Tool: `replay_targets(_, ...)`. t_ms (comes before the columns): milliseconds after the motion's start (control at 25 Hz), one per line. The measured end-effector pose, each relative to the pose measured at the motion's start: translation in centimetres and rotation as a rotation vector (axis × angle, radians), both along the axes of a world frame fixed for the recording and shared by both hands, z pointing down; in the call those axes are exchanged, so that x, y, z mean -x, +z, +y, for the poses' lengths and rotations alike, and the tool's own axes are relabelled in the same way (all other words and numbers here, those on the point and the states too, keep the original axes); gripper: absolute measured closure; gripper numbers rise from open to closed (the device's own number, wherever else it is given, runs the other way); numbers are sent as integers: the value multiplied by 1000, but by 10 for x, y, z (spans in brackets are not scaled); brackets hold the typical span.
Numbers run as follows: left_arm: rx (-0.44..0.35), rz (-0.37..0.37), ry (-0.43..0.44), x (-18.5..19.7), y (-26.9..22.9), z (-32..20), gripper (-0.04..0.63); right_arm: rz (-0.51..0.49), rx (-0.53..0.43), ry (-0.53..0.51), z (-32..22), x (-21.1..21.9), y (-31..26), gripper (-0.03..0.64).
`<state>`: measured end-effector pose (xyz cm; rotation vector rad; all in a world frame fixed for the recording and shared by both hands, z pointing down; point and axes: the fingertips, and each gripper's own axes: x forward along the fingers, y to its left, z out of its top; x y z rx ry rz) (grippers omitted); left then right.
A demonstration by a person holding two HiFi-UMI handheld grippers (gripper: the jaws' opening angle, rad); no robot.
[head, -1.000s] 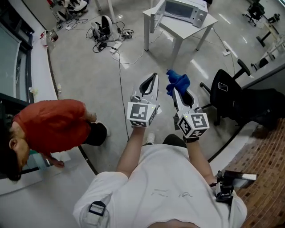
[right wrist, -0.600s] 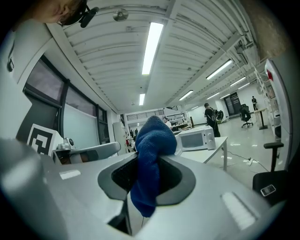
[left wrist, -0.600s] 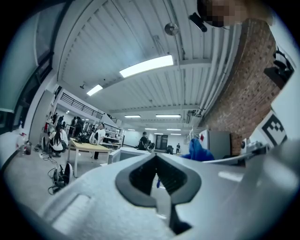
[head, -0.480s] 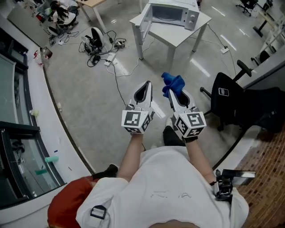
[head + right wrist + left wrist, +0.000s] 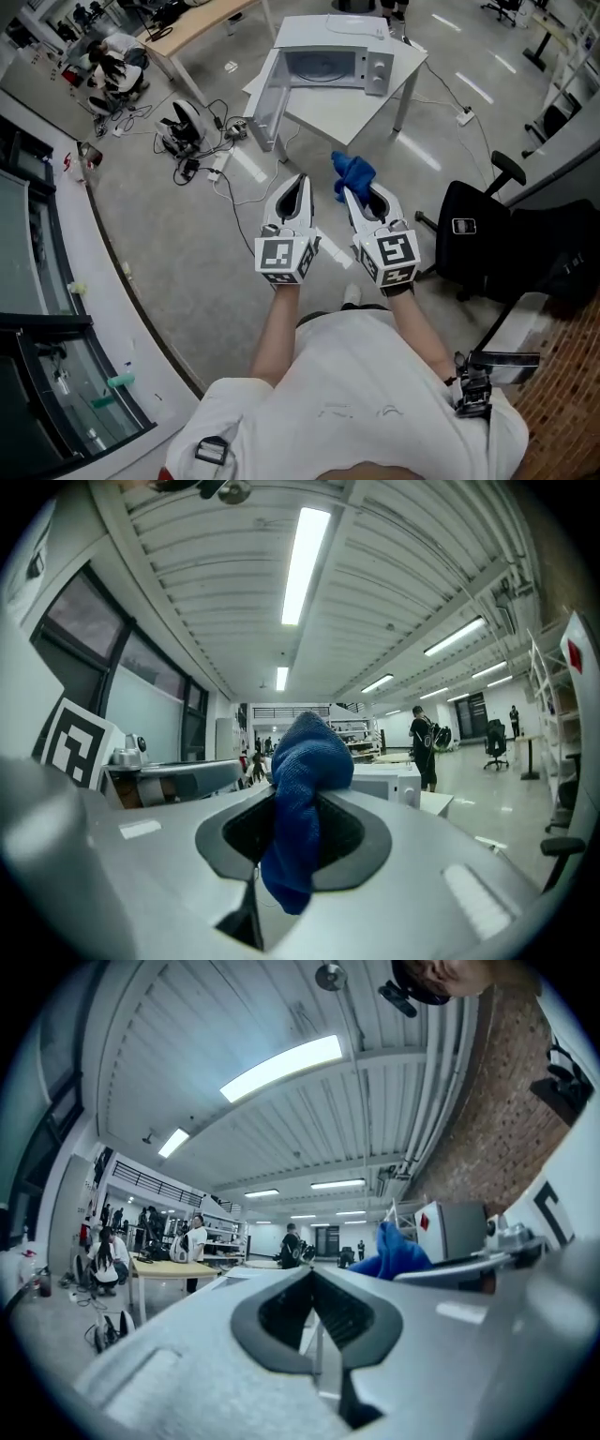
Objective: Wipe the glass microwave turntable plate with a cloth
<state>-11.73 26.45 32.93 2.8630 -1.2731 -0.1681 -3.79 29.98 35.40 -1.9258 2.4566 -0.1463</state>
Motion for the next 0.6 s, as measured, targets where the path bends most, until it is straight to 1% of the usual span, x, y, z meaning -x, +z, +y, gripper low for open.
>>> replay_targets(80, 10, -8, -4, -10, 4, -16, 597, 19, -1, 12, -18, -14, 1, 523)
replay_targets(200, 41, -21, 1, -22, 10, -39, 597, -8, 20, 20, -43, -31, 5, 523)
replay_targets(320, 70, -35, 13, -30, 19, -63, 597, -22, 46, 26, -64, -38, 15, 523)
replay_targets(440, 78, -34, 38, -44, 23, -95, 597, -39, 70, 31, -92, -43, 23, 523)
replay_targets(600, 78, -29, 90, -75, 32, -152, 597, -27, 92, 49, -140, -57, 35, 523)
